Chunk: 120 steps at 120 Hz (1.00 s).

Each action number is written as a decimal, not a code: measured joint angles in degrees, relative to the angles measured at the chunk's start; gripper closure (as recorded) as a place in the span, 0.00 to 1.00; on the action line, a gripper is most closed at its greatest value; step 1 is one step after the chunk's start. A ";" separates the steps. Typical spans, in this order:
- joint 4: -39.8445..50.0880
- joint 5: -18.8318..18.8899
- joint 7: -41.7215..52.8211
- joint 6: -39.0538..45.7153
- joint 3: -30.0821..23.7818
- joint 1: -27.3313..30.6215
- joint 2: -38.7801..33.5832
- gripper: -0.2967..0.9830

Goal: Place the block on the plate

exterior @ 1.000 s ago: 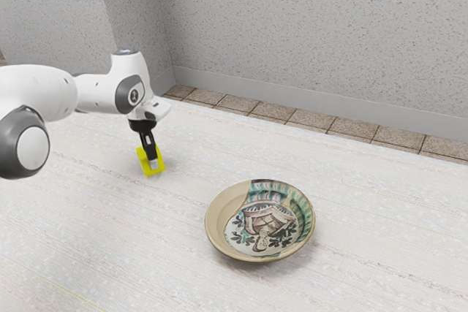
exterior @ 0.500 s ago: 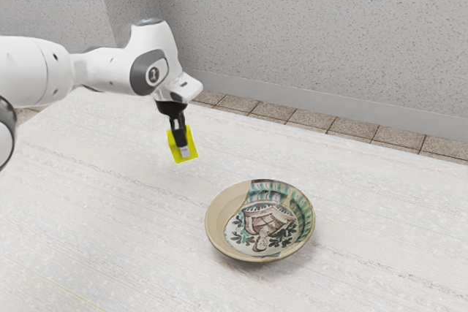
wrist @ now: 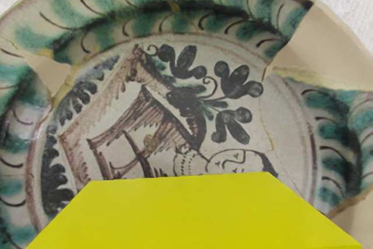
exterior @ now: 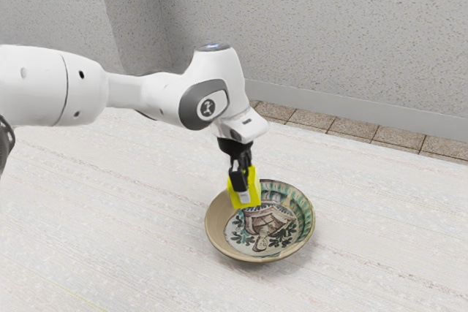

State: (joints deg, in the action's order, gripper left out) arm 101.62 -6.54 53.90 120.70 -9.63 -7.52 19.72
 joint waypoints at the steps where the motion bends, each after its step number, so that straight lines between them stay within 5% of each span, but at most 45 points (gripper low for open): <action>1: 0.03 -0.02 -0.01 0.07 -0.08 -0.11 0.10 0.43; 40: -0.34 0.26 -0.22 3.16 -1.46 -0.77 4.73 0.35; 72: -1.58 0.81 -0.64 -0.78 -0.03 -0.39 -5.21 0.27; 94: -12.19 7.95 -2.45 -9.63 -0.55 -0.71 -5.99 0.25; 120: -17.27 11.91 -4.67 -17.28 -0.64 -0.64 -5.80 0.24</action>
State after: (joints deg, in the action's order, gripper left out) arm 84.35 5.37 49.24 103.42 -10.27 -8.16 13.92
